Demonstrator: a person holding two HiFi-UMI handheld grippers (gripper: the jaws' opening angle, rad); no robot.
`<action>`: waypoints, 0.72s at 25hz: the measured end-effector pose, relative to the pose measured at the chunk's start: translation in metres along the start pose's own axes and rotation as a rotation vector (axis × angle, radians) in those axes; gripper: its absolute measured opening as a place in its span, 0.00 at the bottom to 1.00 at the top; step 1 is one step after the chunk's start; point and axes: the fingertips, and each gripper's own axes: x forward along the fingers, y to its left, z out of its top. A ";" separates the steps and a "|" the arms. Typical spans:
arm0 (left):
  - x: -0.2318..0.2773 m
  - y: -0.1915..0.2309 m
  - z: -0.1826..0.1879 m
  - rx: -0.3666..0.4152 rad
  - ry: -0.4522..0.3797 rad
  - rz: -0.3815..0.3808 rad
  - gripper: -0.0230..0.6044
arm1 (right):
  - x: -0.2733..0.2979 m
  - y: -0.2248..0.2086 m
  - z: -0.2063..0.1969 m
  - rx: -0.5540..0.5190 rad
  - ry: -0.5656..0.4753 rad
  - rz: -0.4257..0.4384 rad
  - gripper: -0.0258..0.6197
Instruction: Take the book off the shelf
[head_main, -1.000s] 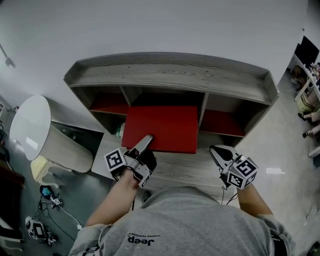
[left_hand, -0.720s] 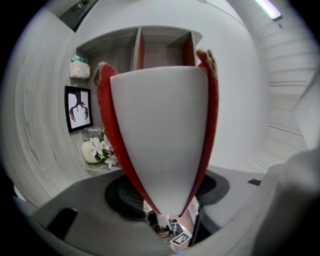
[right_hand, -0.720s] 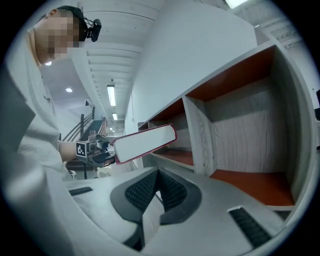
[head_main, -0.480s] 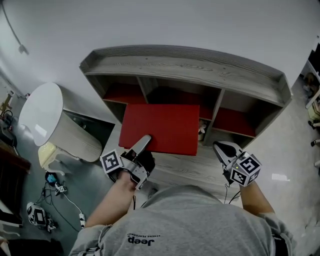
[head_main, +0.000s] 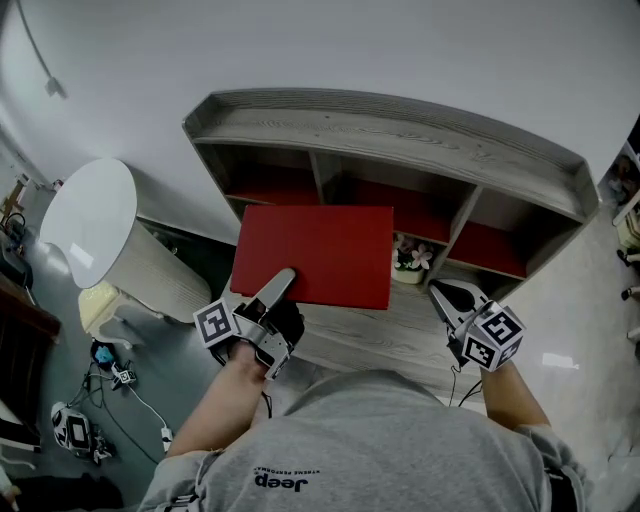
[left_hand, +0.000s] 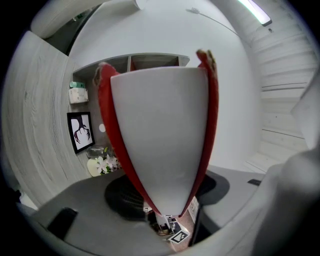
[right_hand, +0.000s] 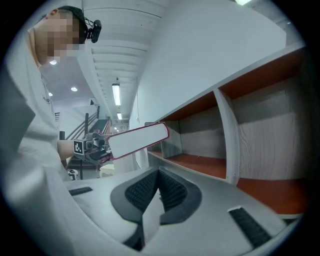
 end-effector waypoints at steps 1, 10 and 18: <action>-0.004 0.000 0.006 0.000 -0.003 -0.001 0.45 | 0.005 0.003 0.001 -0.001 -0.001 -0.001 0.05; -0.053 0.013 0.064 -0.011 -0.058 0.022 0.45 | 0.063 0.041 0.014 -0.025 0.008 0.023 0.05; -0.091 0.036 0.100 -0.036 -0.112 0.056 0.45 | 0.114 0.072 0.014 -0.040 0.038 0.077 0.05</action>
